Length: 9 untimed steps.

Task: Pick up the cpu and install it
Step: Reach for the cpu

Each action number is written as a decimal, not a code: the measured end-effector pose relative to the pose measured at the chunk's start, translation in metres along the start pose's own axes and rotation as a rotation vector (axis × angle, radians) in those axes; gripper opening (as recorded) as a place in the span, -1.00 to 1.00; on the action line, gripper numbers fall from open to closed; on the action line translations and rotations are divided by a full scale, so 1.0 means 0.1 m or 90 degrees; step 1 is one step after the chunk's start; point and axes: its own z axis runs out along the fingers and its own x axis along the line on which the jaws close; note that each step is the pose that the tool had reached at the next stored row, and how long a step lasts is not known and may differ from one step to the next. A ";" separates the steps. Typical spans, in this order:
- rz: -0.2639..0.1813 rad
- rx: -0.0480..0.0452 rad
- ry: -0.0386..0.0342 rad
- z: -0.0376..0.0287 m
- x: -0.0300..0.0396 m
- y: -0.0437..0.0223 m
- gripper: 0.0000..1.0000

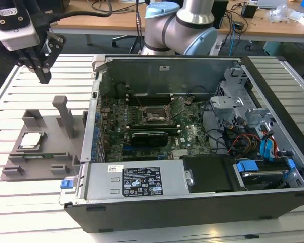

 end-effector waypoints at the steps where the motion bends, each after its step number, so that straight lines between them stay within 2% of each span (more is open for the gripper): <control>1: 0.000 0.0000 0.0000 0.000 0.007 0.000 -0.79; 9: 0.000 0.0001 0.0000 -0.002 0.068 -0.005 -0.79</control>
